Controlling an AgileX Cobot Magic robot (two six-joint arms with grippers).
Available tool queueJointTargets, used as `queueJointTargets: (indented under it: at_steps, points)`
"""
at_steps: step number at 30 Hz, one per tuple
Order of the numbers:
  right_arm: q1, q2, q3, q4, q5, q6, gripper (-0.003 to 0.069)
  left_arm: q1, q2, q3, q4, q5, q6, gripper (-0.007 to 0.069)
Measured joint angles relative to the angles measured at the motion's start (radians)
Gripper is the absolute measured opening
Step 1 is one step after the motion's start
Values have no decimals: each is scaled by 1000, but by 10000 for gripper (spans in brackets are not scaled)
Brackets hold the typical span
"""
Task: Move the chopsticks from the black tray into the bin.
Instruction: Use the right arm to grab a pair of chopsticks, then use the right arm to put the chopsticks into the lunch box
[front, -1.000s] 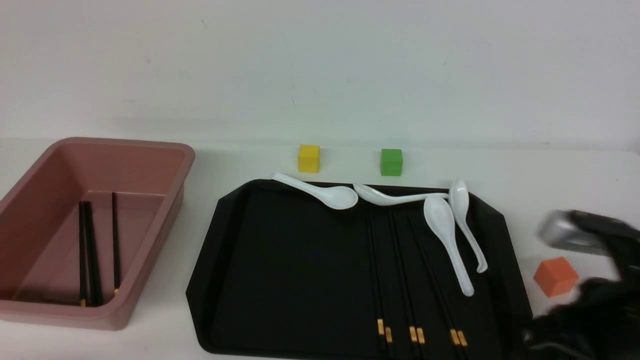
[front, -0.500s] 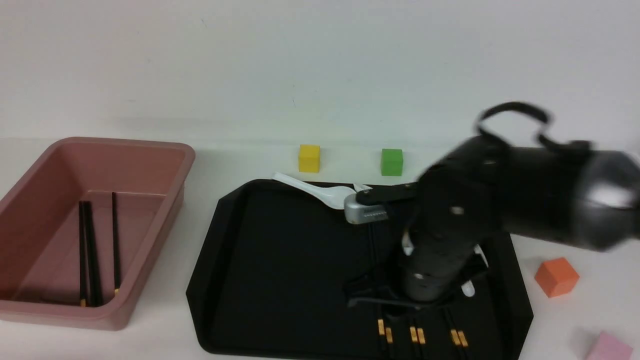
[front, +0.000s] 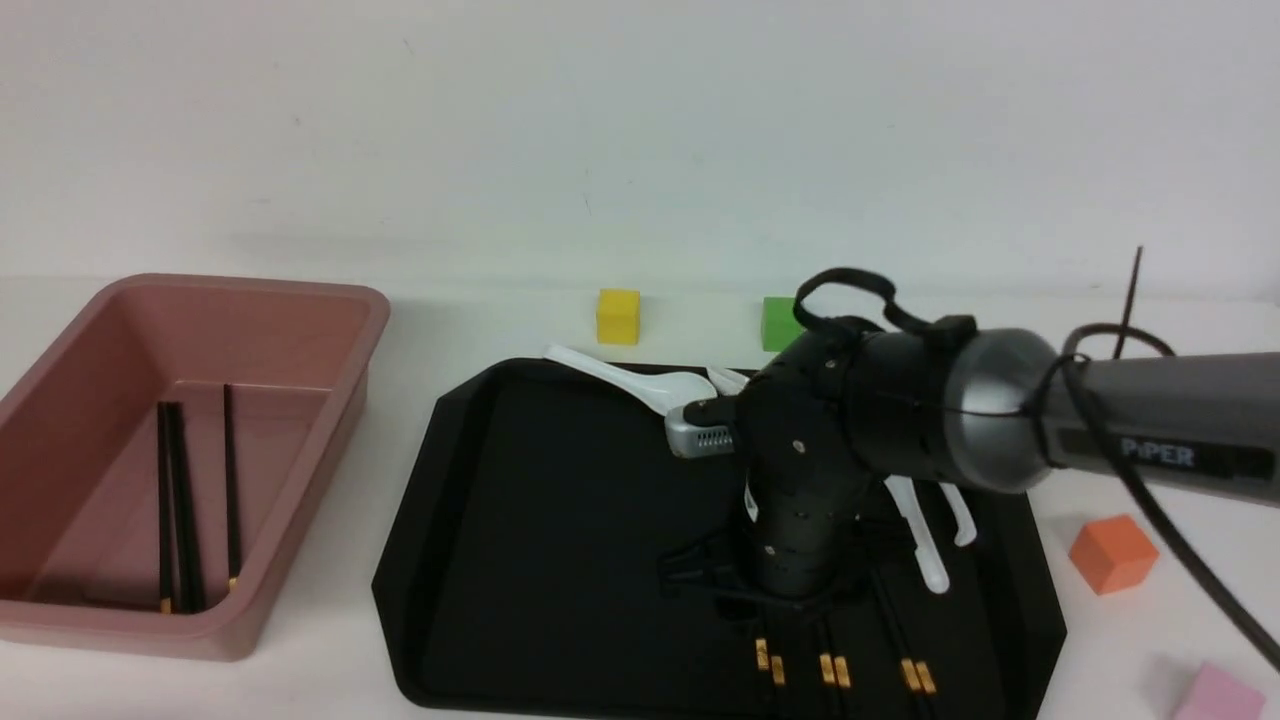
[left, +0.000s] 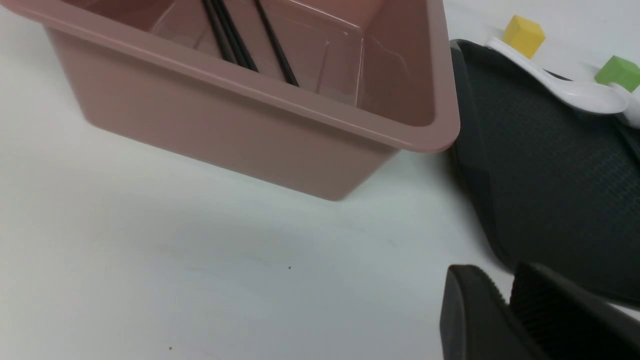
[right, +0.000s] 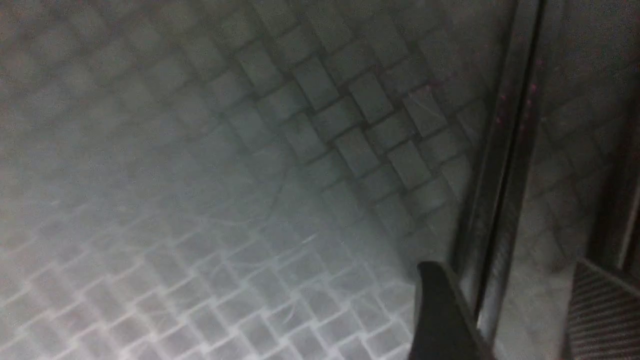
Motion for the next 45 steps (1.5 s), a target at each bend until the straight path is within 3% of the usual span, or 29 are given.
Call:
queueJointTargets:
  at_steps: [11, 15, 31, 34, 37, 40, 41, 43, 45]
  points:
    - [0, 28, -6, 11, -12, 3, 258, 0, 0, 0, 0, 0, 0, 144]
    - [0, 29, -9, 15, -5, 2, 152, 0, 0, 0, 0, 0, 0, 145]
    - [-1, -221, -3, 23, 253, -132, 140, 0, 0, 0, 0, 0, 0, 145]
    - [-2, -294, -2, 96, 219, -138, 140, 0, 0, 0, 0, 0, 0, 145]
    - [-2, -340, -13, 255, 99, -237, 140, 0, 0, 0, 0, 0, 0, 145]
    - [-1, -333, -52, 442, 18, -419, 140, 0, 0, 0, 0, 0, 0, 145]
    - [3, -305, -99, 582, -24, -562, 140, 0, 0, 0, 0, 0, 0, 145]
    - [8, -262, -143, 689, -53, -669, 140, 0, 0, 0, 0, 0, 0, 145]
    - [22, -170, -248, 913, -93, -866, 140, 0, 0, 0, 0, 0, 0, 145]
